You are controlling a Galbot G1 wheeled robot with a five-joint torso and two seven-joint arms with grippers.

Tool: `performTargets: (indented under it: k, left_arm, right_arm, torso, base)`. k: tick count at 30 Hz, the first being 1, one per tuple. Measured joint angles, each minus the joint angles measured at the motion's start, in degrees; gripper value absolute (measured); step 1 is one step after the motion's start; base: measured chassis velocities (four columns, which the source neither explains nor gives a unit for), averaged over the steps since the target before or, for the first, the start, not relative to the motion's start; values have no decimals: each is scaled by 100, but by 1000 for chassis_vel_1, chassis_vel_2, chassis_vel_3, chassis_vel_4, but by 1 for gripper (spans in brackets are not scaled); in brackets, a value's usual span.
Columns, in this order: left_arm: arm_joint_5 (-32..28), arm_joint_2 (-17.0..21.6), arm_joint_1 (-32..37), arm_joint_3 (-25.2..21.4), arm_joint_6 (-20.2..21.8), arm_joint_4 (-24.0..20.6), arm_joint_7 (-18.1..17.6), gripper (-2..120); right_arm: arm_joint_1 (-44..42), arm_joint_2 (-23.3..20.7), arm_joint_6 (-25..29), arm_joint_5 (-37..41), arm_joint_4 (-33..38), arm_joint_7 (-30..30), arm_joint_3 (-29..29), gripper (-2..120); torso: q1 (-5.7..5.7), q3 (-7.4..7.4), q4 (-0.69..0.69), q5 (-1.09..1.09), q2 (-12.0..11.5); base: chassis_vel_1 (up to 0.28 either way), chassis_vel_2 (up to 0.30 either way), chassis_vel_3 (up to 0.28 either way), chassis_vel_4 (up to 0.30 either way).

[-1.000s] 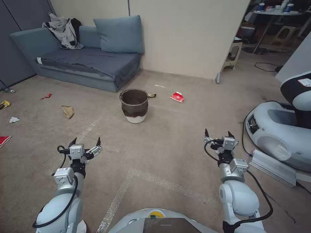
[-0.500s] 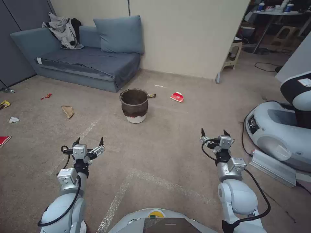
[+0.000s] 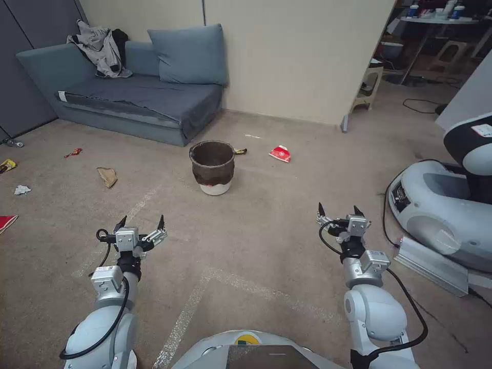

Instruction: Pick up the trash bin, then pick up the garbage from the floor and place it into the trash bin.

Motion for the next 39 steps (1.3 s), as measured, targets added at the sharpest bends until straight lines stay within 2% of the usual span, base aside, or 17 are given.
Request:
performTargets:
  k: [19,39]
  left_arm:
    - [-50,18,43,-22,33,-99,-55,100]
    - [-79,16,13,-78,48,-122,-55,100]
  right_arm:
    - [43,-57,-48,-14,-24,-42,-90,100]
    - [85,-40,-42,-46,-41,-43,-169,100]
  torso:
    - [0,0,0,1,0]
    - [0,0,1,0,0]
  base:
    - [-14,16,14,-17]
    - [-89,91,92,-90]
